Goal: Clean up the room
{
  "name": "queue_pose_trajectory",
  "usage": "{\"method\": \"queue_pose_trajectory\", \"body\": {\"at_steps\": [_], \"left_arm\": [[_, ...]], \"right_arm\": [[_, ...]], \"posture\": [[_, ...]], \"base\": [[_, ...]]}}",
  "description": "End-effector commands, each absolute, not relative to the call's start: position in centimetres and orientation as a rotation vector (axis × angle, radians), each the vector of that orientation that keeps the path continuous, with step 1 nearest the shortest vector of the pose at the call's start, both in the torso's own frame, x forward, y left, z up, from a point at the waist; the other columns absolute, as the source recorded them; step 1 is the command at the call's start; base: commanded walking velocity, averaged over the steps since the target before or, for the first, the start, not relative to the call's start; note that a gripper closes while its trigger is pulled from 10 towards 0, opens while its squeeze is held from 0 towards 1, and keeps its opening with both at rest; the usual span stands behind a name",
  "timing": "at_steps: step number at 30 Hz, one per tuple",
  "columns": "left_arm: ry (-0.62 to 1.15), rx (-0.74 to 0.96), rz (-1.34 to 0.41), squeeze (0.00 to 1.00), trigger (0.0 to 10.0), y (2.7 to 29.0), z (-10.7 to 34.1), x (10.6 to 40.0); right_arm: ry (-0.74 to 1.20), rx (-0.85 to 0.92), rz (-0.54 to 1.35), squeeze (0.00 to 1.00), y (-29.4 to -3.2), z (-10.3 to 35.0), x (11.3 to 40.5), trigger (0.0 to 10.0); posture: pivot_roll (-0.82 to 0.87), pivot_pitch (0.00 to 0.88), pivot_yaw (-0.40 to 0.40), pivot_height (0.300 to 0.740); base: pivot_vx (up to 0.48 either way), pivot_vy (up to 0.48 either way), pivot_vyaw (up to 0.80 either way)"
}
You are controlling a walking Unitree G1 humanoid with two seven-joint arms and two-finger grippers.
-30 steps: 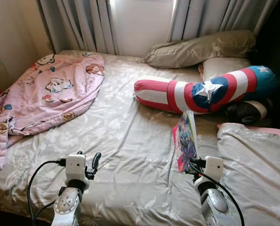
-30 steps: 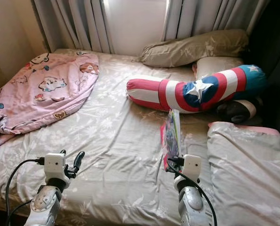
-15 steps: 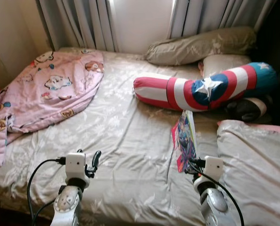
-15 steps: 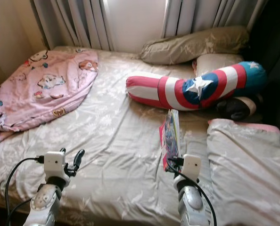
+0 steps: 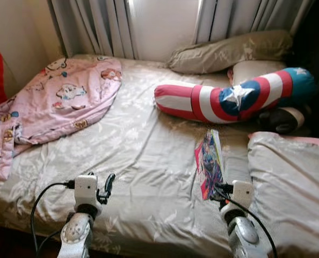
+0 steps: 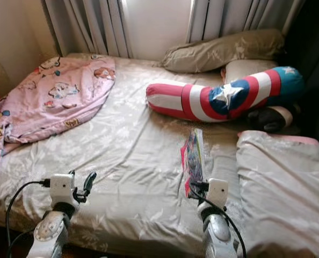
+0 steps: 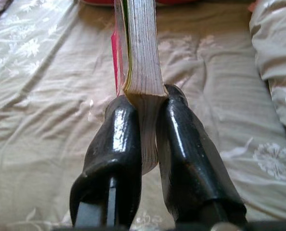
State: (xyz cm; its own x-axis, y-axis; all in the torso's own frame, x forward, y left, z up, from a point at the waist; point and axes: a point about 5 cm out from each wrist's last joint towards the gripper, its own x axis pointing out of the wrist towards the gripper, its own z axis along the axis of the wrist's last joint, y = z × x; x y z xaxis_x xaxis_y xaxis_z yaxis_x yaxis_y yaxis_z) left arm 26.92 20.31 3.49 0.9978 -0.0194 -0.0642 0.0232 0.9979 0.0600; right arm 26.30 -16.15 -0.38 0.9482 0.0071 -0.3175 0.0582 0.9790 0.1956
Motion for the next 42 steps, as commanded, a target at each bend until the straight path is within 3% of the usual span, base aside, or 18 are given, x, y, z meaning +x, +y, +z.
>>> {"method": "queue_pose_trajectory", "body": {"at_steps": [1,42], "left_arm": [[0.073,0.051,-0.033,0.00,10.0,20.18,3.47,27.00],[0.100,0.031,-0.046,0.00,10.0,19.62,3.26,26.96]], "right_arm": [[0.262,0.210,-0.029,0.00,-16.26,0.66,27.17,10.0],[0.281,0.238,0.040,0.00,-15.44,0.25,27.21,10.0]], "posture": [[0.07,0.016,-0.034,0.661],[0.08,0.037,-0.043,0.661]], "base": [[0.000,0.000,0.00],[0.012,0.000,0.00]]}}
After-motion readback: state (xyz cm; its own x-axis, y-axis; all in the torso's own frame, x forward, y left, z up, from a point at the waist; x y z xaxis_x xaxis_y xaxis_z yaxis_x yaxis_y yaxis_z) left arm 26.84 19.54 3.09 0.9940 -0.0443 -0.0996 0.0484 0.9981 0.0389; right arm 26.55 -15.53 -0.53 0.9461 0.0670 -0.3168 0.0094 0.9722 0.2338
